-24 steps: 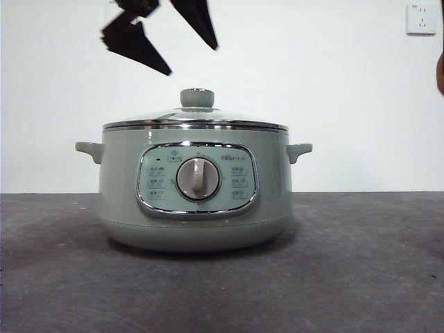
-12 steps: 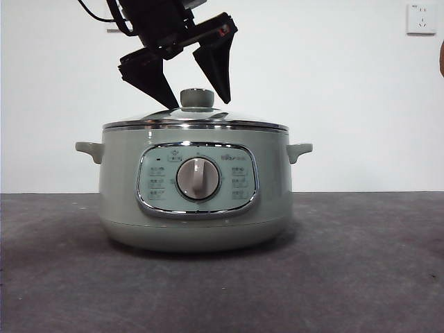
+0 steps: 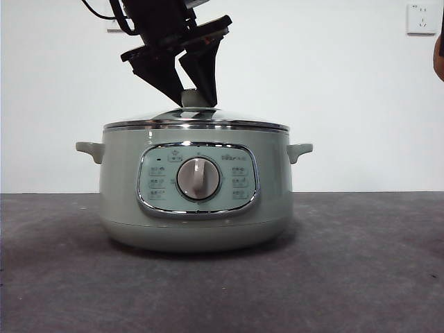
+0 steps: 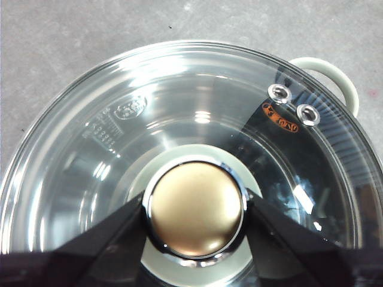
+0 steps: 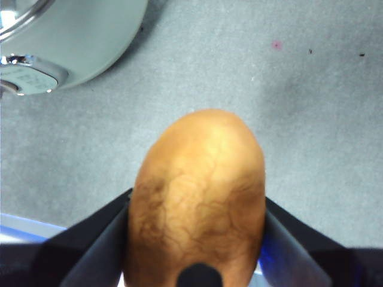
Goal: Pick up the potato,open the lid,put the potato in the pot,close the lid
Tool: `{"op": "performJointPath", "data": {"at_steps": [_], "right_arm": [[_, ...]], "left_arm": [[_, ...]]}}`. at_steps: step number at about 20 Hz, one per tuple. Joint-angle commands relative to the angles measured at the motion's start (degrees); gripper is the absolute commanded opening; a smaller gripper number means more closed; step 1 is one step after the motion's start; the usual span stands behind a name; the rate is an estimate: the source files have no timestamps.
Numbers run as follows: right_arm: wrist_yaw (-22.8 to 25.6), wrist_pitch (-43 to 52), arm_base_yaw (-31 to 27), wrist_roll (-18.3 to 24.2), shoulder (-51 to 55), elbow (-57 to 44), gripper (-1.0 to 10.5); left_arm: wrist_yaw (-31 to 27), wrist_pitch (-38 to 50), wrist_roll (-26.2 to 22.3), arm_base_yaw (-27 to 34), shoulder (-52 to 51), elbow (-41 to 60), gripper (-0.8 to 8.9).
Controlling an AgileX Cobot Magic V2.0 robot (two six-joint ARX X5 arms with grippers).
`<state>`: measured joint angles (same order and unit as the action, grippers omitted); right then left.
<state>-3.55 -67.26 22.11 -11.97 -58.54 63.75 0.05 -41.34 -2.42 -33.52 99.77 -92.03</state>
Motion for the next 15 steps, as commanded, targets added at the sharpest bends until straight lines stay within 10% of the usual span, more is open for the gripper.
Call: {"op": "performJointPath", "data": {"at_steps": [1, 15], "right_arm": [[0.11, 1.33, 0.07, 0.59, -0.72, 0.22, -0.1], [-6.99, 4.31, 7.1, 0.33, -27.67, 24.33, -0.1]], "left_arm": [[-0.11, 0.17, -0.83, -0.13, -0.66, -1.22, -0.09], [-3.04, -3.58, -5.33, 11.15, -9.62, -3.85, -0.04]]}}
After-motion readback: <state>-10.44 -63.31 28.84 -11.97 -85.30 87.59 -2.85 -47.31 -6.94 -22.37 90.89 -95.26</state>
